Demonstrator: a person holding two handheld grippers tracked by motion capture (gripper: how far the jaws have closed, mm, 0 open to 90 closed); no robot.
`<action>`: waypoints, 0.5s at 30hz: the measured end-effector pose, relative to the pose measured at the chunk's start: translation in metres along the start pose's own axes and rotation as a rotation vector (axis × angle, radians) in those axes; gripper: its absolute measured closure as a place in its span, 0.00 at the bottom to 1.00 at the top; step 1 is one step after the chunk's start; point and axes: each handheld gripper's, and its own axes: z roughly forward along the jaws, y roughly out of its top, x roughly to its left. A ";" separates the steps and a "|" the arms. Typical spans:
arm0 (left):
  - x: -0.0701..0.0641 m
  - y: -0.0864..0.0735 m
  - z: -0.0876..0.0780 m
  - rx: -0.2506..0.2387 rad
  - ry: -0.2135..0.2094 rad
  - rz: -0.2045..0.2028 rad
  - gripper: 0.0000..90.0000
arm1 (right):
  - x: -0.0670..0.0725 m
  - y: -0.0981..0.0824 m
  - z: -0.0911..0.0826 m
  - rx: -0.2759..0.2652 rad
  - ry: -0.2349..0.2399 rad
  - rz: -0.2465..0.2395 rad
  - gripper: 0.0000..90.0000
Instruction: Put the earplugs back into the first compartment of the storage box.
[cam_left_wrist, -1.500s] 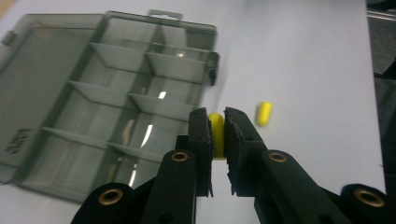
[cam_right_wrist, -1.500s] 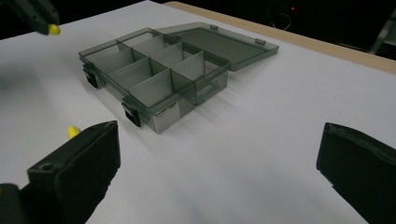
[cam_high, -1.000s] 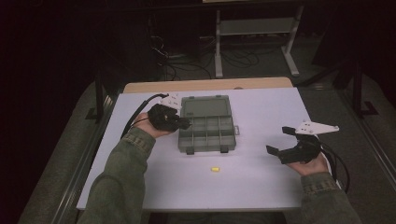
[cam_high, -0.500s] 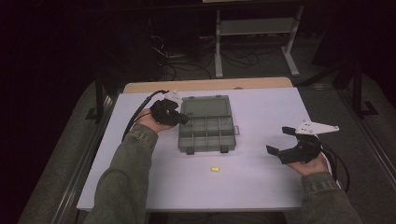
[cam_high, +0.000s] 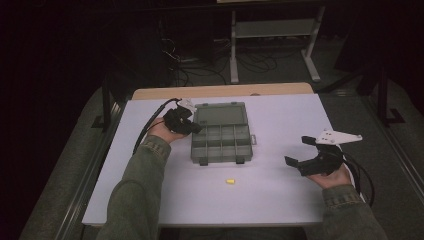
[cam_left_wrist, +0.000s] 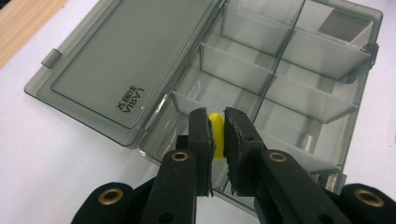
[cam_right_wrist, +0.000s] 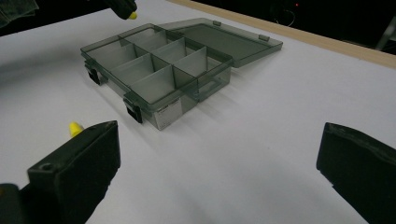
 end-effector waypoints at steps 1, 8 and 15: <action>0.000 -0.001 0.001 -0.003 0.000 -0.003 0.90 | 0.000 0.000 0.000 0.000 0.000 0.000 0.00; 0.005 -0.014 0.012 0.002 0.002 -0.019 0.90 | 0.000 0.000 0.000 0.002 0.000 0.001 0.00; 0.010 -0.019 0.022 -0.009 -0.008 -0.032 0.90 | 0.000 -0.001 0.001 0.009 0.000 -0.002 0.00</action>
